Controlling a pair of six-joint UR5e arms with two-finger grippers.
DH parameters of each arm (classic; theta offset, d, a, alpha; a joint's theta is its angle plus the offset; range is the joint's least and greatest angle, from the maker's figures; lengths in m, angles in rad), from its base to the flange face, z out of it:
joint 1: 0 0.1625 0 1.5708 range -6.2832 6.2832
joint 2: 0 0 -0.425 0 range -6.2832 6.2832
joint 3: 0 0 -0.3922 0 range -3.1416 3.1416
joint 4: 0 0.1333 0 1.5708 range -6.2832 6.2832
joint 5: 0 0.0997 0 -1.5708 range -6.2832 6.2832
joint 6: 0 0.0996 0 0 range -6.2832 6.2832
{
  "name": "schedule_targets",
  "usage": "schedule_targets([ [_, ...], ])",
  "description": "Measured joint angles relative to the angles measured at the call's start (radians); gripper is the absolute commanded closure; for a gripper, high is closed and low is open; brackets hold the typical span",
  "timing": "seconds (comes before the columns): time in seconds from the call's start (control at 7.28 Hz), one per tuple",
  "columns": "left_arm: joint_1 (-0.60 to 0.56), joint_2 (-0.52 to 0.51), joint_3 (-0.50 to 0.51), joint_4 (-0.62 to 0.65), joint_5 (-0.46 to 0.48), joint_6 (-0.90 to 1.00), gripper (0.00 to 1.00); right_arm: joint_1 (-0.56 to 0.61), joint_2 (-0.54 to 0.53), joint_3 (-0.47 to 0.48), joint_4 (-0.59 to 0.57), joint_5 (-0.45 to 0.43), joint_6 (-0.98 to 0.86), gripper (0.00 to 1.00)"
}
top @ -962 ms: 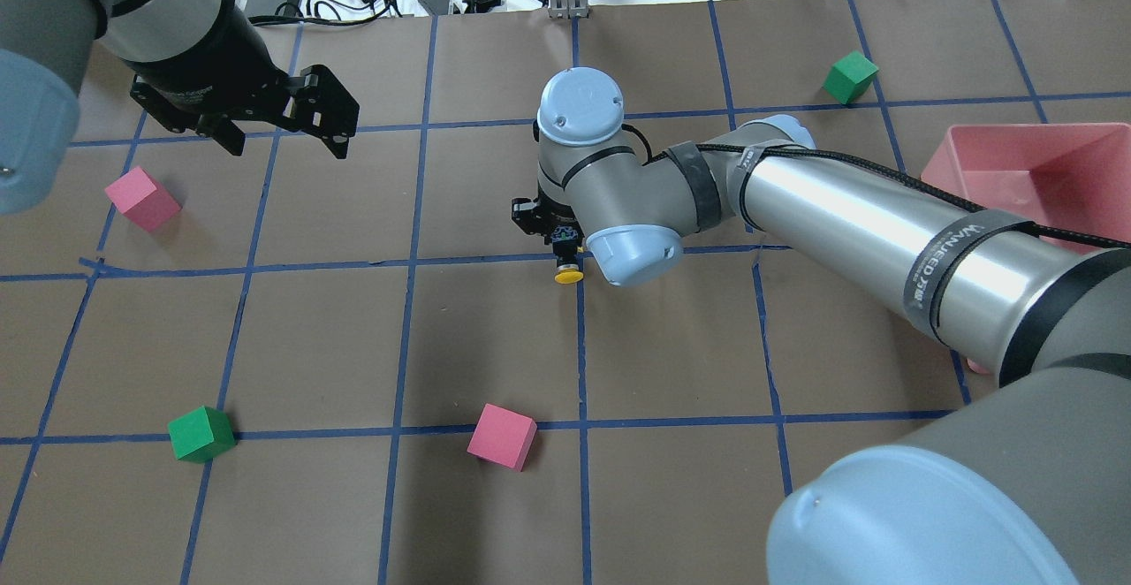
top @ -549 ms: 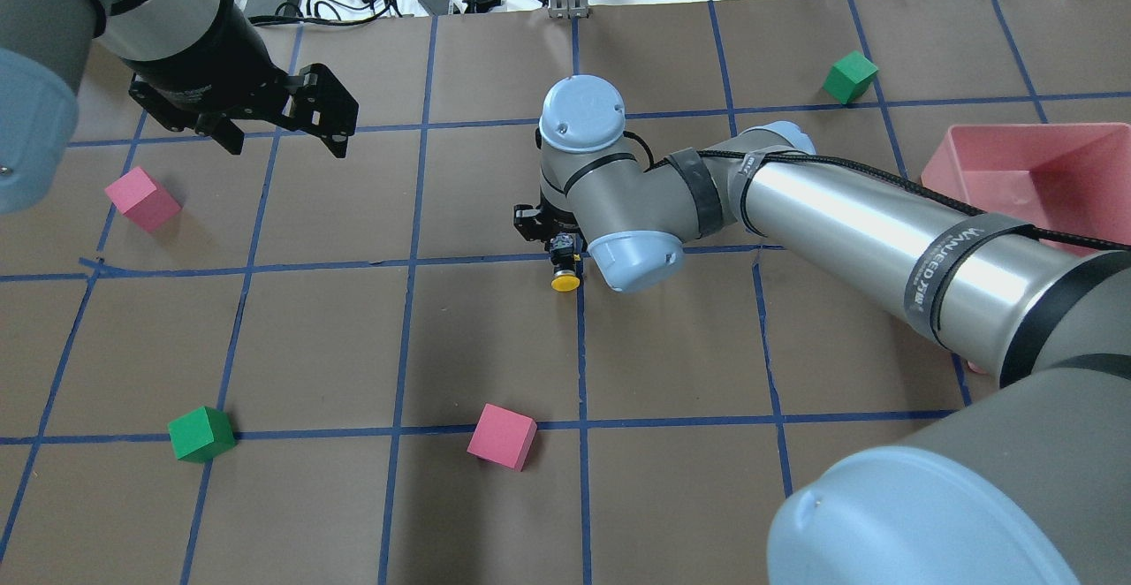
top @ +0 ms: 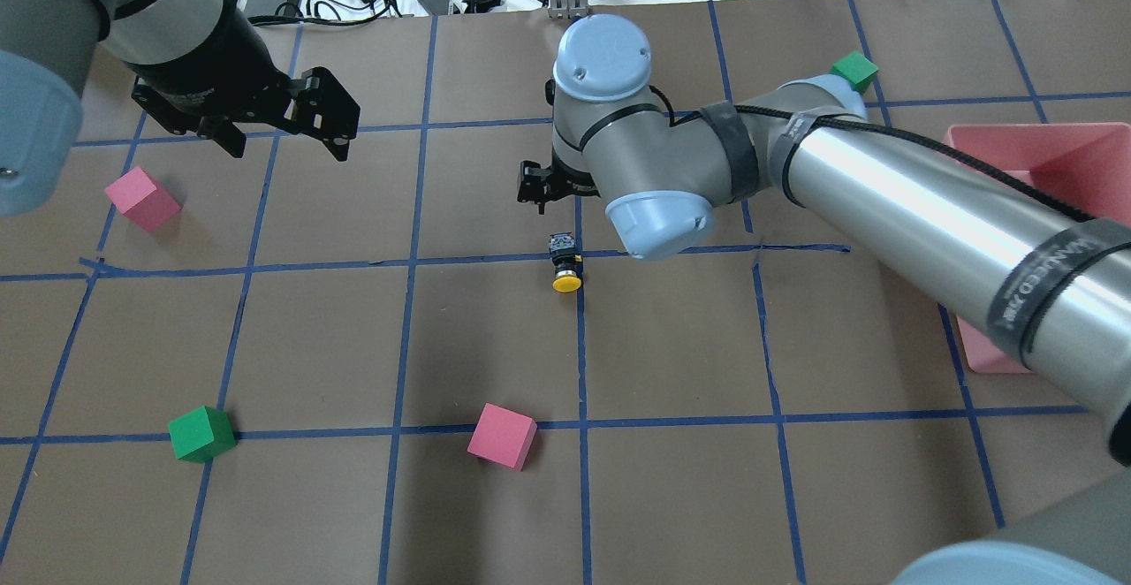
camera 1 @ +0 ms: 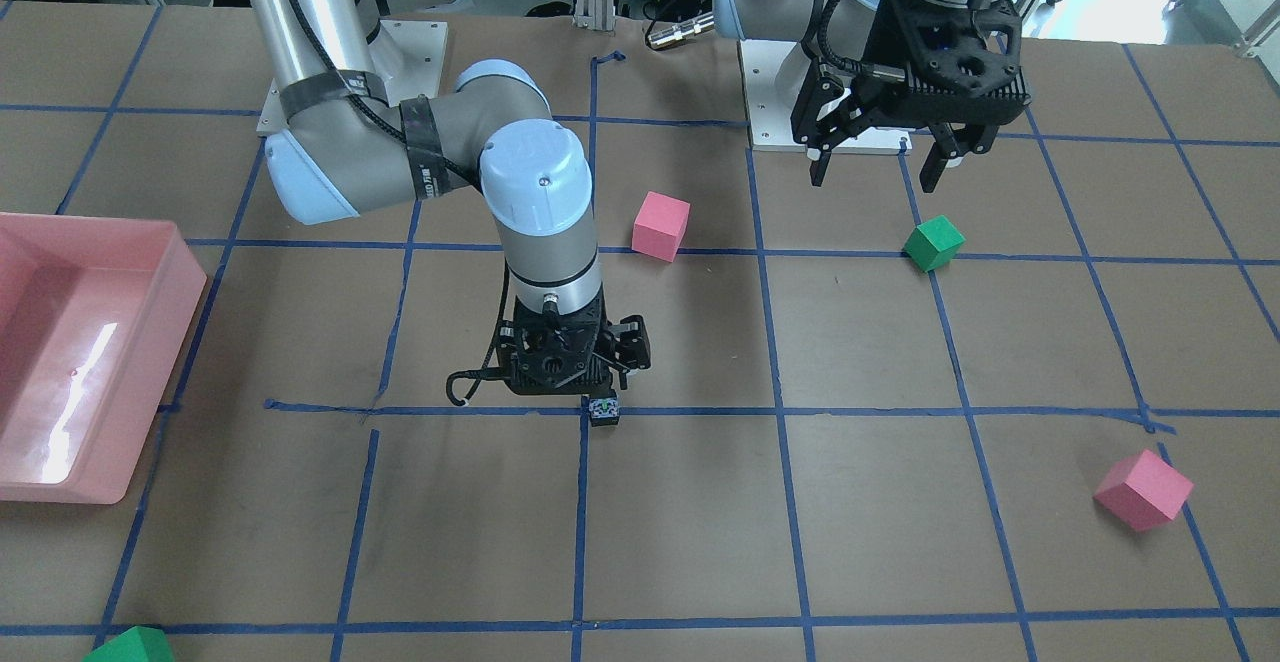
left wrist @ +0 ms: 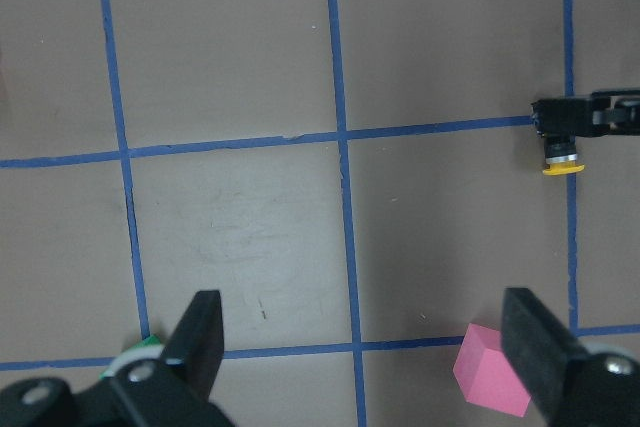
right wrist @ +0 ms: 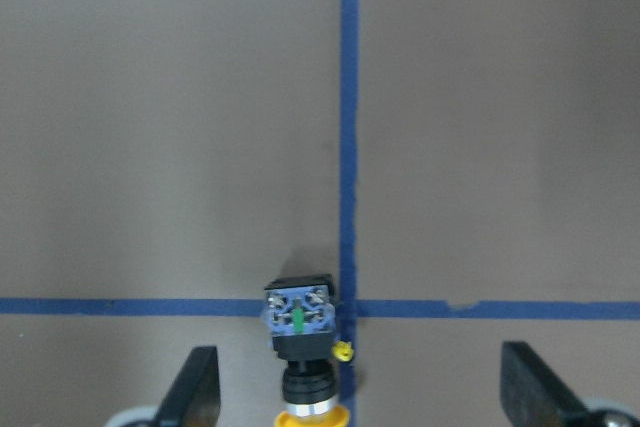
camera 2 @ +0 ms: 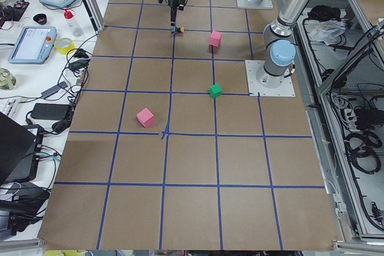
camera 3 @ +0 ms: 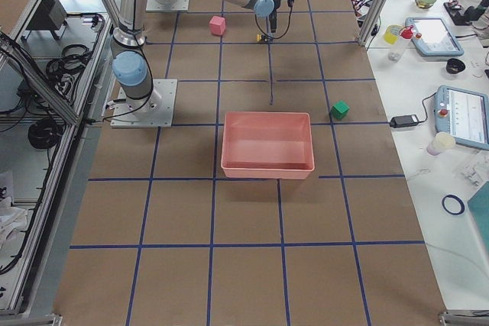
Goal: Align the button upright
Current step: 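Withdraw the right gripper while the left gripper reaches toward the button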
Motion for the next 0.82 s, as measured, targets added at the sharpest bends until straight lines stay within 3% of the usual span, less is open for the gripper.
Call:
schedule_targets([
  [0.41, 0.001, -0.016, 0.043, 0.008, -0.003, 0.0, 0.0, -0.224, -0.177, -0.088, 0.369, -0.004, -0.229, 0.0],
  [0.69, -0.003, -0.026, 0.064, 0.016, -0.009, -0.016, 0.0, -0.278, -0.307, -0.141, 0.61, -0.063, -0.307, 0.0],
  [0.82, -0.007, -0.029, 0.051, 0.028, -0.01, -0.041, 0.0, -0.284, -0.343, -0.151, 0.662, -0.081, -0.355, 0.0],
])
